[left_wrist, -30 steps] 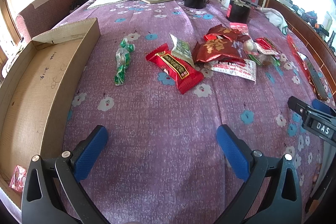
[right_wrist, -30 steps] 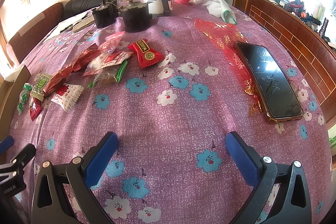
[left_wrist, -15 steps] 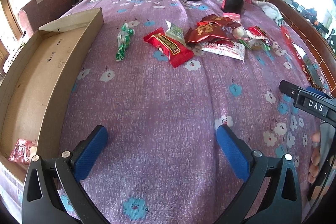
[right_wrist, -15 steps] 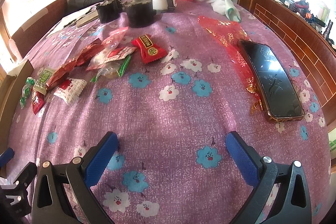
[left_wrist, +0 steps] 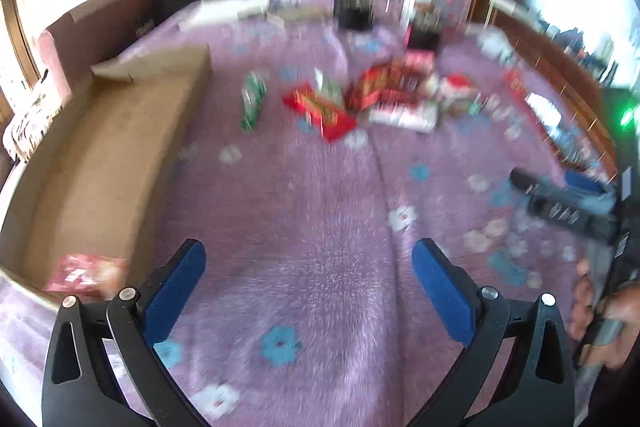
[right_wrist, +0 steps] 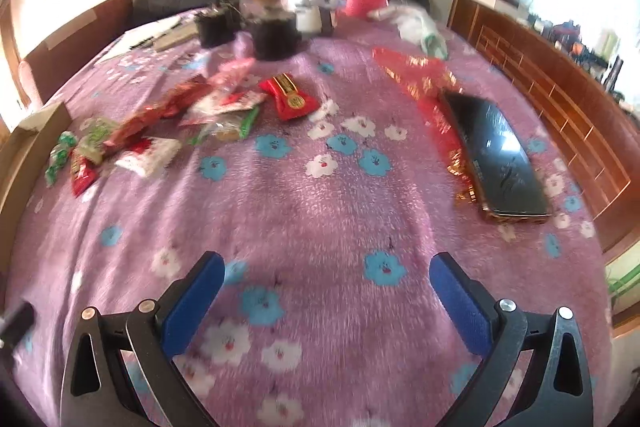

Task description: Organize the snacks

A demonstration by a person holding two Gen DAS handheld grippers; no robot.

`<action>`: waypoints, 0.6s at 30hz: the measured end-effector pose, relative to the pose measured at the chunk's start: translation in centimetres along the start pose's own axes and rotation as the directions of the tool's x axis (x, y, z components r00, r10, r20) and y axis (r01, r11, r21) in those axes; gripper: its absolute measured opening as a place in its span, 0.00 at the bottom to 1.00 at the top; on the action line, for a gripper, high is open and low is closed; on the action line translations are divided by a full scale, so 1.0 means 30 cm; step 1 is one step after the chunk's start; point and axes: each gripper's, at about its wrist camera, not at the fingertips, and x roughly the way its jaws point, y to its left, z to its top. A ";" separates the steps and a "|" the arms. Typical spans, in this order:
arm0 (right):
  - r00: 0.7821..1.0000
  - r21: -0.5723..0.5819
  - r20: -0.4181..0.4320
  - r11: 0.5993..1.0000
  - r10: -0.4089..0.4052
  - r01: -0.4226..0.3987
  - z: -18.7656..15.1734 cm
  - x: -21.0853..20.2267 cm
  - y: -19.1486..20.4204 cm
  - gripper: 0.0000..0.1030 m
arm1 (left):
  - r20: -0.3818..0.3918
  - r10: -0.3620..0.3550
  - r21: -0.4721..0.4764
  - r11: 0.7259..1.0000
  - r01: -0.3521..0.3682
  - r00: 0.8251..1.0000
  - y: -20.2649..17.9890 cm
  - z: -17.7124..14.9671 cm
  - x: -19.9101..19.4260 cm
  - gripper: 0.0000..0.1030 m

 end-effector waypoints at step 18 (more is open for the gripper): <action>0.998 0.019 -0.049 0.999 0.044 -0.043 0.025 0.077 0.093 1.00 | 0.437 0.186 -0.161 0.979 -0.126 0.880 0.456 0.059 -0.527 1.00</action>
